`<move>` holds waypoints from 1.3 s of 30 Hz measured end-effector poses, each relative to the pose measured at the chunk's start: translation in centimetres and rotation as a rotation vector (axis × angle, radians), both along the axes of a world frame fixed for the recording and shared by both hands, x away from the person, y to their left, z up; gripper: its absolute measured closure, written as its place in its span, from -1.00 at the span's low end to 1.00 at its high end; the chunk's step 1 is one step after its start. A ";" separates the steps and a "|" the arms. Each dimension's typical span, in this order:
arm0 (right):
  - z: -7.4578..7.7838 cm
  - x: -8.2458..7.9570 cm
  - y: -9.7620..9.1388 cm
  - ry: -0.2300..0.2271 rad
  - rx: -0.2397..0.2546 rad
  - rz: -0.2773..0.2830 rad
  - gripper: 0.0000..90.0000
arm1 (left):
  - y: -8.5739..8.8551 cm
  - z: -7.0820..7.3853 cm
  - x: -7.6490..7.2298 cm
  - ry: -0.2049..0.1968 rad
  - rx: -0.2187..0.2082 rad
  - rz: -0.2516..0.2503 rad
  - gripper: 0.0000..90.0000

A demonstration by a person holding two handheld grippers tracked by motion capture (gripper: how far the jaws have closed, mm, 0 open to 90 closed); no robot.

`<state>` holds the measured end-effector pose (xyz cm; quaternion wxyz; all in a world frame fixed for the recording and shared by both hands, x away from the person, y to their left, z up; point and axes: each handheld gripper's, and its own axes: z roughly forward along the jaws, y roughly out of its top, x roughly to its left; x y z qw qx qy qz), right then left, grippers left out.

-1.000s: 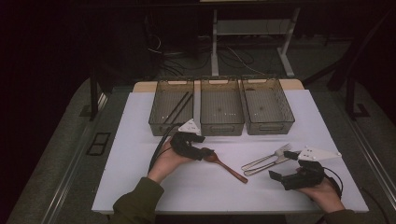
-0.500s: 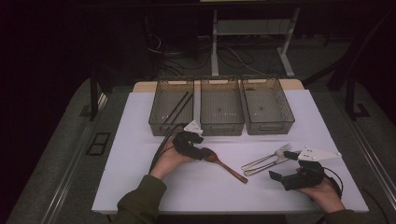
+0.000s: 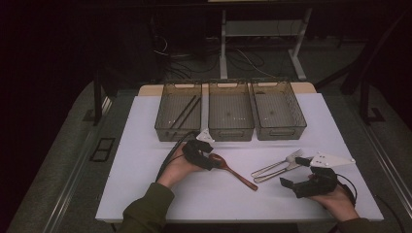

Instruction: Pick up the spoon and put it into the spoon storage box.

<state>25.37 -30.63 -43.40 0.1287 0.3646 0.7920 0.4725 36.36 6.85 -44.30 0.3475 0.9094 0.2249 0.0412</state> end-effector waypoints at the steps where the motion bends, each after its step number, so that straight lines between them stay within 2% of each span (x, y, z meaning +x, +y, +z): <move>1: 0.0 0.0 0.0 0.000 0.000 -0.001 -0.99 | 0.0 0.0 -0.1 0.000 0.003 -0.004 -0.27; 4: 0.0 0.0 0.0 0.000 0.000 -0.001 -0.99 | -0.1 -0.1 -0.2 -0.001 0.003 -0.013 -0.22; 7: 0.0 0.0 0.0 -0.001 0.000 -0.001 -0.99 | 0.0 0.0 -0.2 -0.019 0.008 -0.051 -0.11; 10: 0.0 0.0 0.0 -0.001 0.001 -0.001 -0.99 | 0.1 0.0 -0.5 -0.013 -0.007 -0.071 0.03; 12: 0.0 0.0 0.0 0.000 0.001 -0.001 -0.99 | 0.1 0.0 -0.6 -0.018 -0.009 -0.078 0.05; 14: 0.0 0.0 0.0 -0.001 0.000 0.000 -0.99 | 0.3 0.0 -0.6 -0.032 0.002 -0.101 0.08; 19: 0.0 0.0 0.0 0.000 0.001 -0.001 -0.99 | 0.7 0.0 -0.9 -0.059 -0.006 -0.119 0.16; 20: 0.0 0.0 0.0 0.000 0.000 0.000 -0.99 | 0.8 0.1 -1.0 -0.072 0.009 -0.134 0.18; 27: 0.0 0.0 0.0 0.001 0.000 -0.001 -0.99 | 1.6 0.2 -1.3 -0.109 0.014 -0.155 0.40; 32: 0.0 0.0 0.0 0.001 -0.001 -0.001 -0.99 | 2.3 0.3 -1.5 -0.110 0.009 -0.176 0.56; 39: 0.0 0.0 0.0 0.001 0.000 -0.001 -0.99 | 2.6 0.0 -1.7 -0.074 0.015 -0.212 0.78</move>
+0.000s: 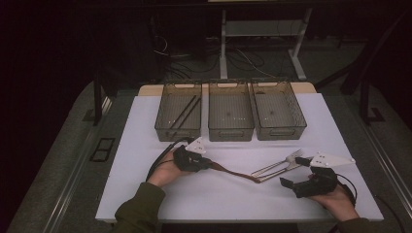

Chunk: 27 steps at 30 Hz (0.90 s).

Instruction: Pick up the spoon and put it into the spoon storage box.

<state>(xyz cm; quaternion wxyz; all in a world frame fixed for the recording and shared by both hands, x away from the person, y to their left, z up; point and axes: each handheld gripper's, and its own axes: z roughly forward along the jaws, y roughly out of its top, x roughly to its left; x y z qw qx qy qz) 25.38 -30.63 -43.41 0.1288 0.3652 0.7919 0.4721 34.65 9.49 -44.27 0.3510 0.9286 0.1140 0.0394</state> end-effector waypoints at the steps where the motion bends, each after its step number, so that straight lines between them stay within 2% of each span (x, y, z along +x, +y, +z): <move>1: 0.0 0.0 0.0 0.000 0.000 0.000 -0.99 | 0.0 0.0 0.0 0.003 0.000 -0.001 0.78; 5: 0.0 0.0 0.0 -0.001 0.000 0.001 -0.99 | 0.0 0.1 0.1 -0.004 0.003 -0.009 0.79; 11: 0.0 0.0 0.0 -0.001 0.000 0.001 -0.99 | -0.1 0.2 0.0 0.014 -0.018 0.010 0.80; 18: 0.0 0.0 0.0 -0.001 0.000 0.002 -0.99 | 0.3 1.0 0.0 0.034 -0.085 0.072 0.81; 27: 0.0 0.0 0.0 -0.001 0.002 0.002 -0.99 | 0.7 2.3 -0.1 0.039 -0.135 0.174 0.81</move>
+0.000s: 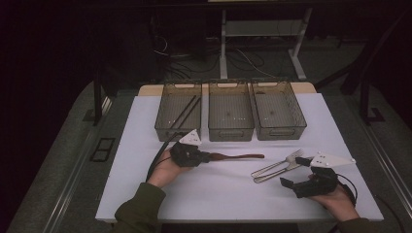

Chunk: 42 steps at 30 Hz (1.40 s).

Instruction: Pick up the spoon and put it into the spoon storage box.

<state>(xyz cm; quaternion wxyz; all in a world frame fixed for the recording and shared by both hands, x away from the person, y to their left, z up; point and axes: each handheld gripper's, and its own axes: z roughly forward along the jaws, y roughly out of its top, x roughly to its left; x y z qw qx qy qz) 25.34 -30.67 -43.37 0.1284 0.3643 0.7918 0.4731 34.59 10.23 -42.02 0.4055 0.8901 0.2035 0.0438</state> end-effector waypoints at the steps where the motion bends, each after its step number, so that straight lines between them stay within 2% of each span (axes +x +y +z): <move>1: 0.0 0.0 0.0 0.000 0.000 0.001 -0.99 | 0.1 0.1 0.1 -0.001 -0.003 0.011 0.81; 11: 0.0 0.0 0.0 0.000 -0.001 0.001 -0.99 | 1.0 1.4 0.3 -0.008 -0.038 0.126 0.81; 16: 0.0 0.0 0.0 0.001 -0.004 0.001 -0.99 | 1.2 1.9 0.4 -0.015 -0.055 0.161 0.81; 23: -0.1 0.1 0.1 0.003 -0.004 0.000 -0.99 | 1.0 2.6 1.0 -0.026 -0.053 0.196 0.81; 32: -0.1 0.1 0.0 0.004 -0.003 -0.005 -0.99 | 0.4 4.3 2.9 -0.036 -0.039 0.234 0.81; 40: 0.0 0.0 0.0 0.005 0.001 -0.005 -0.99 | -0.6 5.6 5.2 -0.024 -0.018 0.305 0.81; 42: 0.0 0.0 0.0 0.002 -0.001 -0.003 -0.99 | -1.1 5.8 6.0 -0.025 -0.025 0.325 0.80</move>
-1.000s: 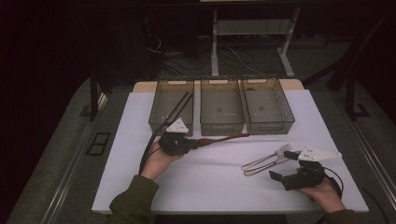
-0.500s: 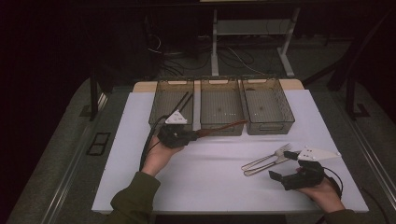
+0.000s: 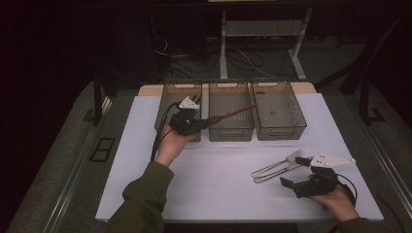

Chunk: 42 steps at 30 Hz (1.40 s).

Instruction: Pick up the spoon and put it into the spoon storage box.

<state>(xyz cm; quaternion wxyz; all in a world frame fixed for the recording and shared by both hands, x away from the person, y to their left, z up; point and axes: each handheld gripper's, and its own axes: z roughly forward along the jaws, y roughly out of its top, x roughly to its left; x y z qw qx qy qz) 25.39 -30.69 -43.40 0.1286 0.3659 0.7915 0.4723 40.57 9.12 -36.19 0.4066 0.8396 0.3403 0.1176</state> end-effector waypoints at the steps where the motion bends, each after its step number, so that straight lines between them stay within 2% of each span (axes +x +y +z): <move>1: 0.0 0.0 0.0 0.002 0.002 -0.002 -0.99 | -0.1 0.1 0.3 -0.001 0.003 0.003 0.81; 11: 0.0 0.0 -0.1 0.004 0.006 0.000 -0.99 | -2.5 0.2 3.5 0.001 0.037 0.070 0.80; 21: 0.0 0.0 -0.2 0.001 0.013 0.001 -0.99 | -4.6 -1.3 5.7 0.031 0.066 0.125 0.80; 27: 0.1 0.0 -0.3 0.002 0.016 0.002 -0.99 | -5.2 -2.1 6.3 0.058 0.100 0.143 0.80; 29: 0.1 0.0 -0.3 0.002 0.017 0.002 -0.99 | -5.1 -2.3 6.4 0.072 0.094 0.149 0.78; 31: 0.1 0.0 -0.3 0.002 0.016 0.002 -0.99 | -5.1 -2.2 6.4 0.064 0.099 0.150 0.56; 34: 0.1 0.0 -0.3 0.003 0.015 0.003 -0.99 | -5.1 -2.0 6.3 0.044 0.089 0.150 0.44; 42: 0.0 0.0 -0.2 0.001 0.012 0.005 -0.99 | -4.6 -1.3 6.0 0.027 0.073 0.111 0.26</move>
